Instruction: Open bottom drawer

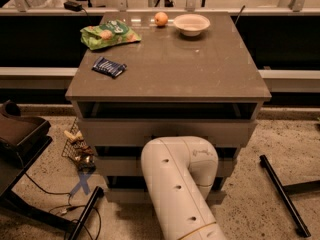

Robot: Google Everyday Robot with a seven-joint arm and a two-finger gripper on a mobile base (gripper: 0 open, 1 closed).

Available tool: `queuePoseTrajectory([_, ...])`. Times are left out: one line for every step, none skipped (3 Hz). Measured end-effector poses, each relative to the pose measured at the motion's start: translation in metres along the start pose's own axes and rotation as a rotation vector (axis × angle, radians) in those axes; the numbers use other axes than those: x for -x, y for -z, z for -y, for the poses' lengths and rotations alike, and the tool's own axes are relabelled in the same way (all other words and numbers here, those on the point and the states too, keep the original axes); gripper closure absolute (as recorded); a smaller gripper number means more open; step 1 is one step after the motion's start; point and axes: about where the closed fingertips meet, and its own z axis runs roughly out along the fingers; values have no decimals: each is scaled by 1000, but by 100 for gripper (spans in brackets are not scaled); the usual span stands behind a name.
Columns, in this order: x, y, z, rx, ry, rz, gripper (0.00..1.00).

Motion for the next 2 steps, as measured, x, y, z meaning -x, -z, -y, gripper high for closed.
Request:
queuePoseTrajectory([8, -18, 46, -116, 2, 75, 20])
queuePoseTrajectory([22, -51, 112, -225, -17, 156, 0])
